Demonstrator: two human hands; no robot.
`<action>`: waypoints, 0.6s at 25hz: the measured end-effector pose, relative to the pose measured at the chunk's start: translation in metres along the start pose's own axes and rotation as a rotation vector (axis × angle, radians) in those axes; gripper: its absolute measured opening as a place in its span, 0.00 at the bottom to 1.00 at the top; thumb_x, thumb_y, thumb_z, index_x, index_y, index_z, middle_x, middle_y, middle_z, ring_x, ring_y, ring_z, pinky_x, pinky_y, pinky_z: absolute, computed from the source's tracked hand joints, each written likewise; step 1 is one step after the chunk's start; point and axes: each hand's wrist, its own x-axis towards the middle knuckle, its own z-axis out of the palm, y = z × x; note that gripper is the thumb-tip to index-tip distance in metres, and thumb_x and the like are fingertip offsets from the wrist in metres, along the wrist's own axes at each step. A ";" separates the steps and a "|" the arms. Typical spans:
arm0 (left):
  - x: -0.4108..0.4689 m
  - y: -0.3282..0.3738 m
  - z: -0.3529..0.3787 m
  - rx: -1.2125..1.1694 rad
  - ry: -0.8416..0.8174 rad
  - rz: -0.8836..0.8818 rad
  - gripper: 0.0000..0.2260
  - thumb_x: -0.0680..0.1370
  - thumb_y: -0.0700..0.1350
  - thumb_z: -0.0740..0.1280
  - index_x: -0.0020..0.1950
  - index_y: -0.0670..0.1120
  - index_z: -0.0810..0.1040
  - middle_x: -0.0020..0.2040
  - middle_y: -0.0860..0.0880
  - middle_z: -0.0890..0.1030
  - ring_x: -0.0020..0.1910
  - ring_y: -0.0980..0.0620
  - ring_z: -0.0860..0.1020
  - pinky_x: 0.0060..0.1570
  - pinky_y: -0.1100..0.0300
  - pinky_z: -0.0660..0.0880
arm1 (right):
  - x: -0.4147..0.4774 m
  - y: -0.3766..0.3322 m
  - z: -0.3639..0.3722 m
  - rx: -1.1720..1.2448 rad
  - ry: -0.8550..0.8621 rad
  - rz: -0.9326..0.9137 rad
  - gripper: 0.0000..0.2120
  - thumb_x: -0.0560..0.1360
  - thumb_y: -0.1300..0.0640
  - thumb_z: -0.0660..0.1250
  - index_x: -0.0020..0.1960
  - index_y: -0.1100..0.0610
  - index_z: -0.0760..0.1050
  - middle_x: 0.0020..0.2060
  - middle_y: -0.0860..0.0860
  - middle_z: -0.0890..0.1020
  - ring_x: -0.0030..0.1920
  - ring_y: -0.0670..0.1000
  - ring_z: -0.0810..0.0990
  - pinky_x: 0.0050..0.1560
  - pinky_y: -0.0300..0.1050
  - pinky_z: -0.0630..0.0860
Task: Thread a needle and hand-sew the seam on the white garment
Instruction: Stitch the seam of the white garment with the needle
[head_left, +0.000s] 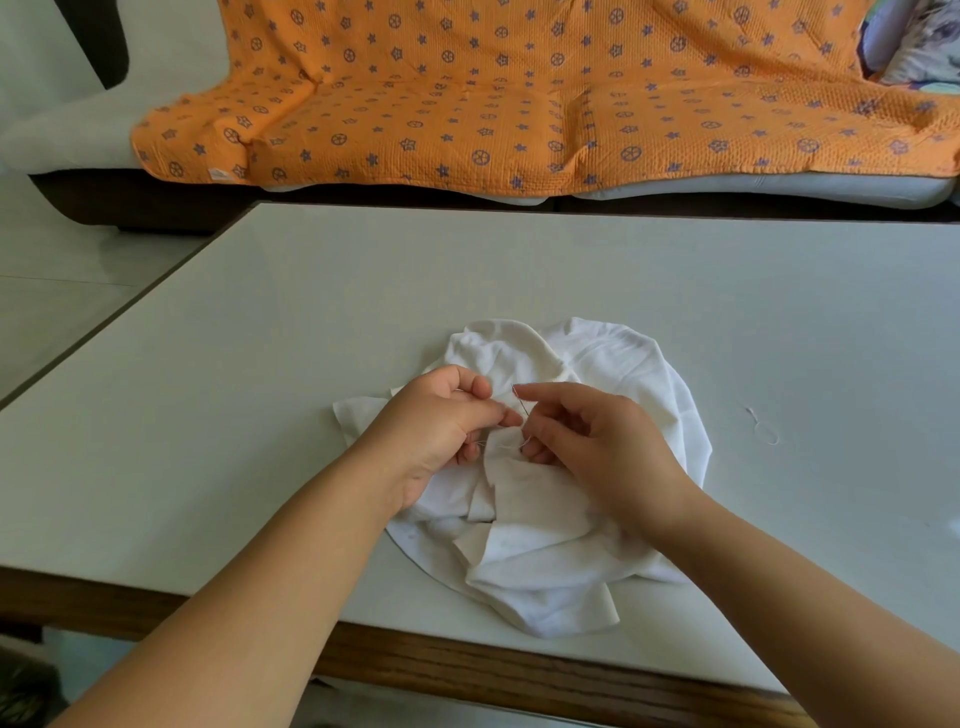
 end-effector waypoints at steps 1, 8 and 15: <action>0.000 0.000 0.000 0.014 0.000 0.008 0.10 0.74 0.33 0.70 0.47 0.44 0.72 0.31 0.49 0.79 0.24 0.56 0.67 0.31 0.61 0.67 | 0.000 -0.001 0.000 0.043 -0.003 0.039 0.10 0.79 0.65 0.64 0.54 0.53 0.80 0.36 0.49 0.84 0.37 0.42 0.82 0.43 0.30 0.76; 0.000 -0.002 -0.002 0.055 0.051 -0.001 0.07 0.77 0.34 0.67 0.46 0.46 0.73 0.37 0.48 0.83 0.29 0.57 0.75 0.31 0.61 0.67 | 0.002 -0.004 -0.006 0.295 0.014 0.122 0.04 0.80 0.60 0.65 0.47 0.57 0.76 0.48 0.55 0.85 0.43 0.49 0.83 0.40 0.41 0.78; 0.001 -0.001 -0.004 -0.057 0.030 -0.101 0.07 0.77 0.34 0.62 0.45 0.45 0.75 0.31 0.50 0.74 0.24 0.57 0.65 0.24 0.64 0.62 | 0.004 -0.002 -0.016 0.869 -0.081 0.362 0.03 0.82 0.62 0.58 0.50 0.58 0.70 0.43 0.57 0.84 0.35 0.51 0.83 0.31 0.39 0.78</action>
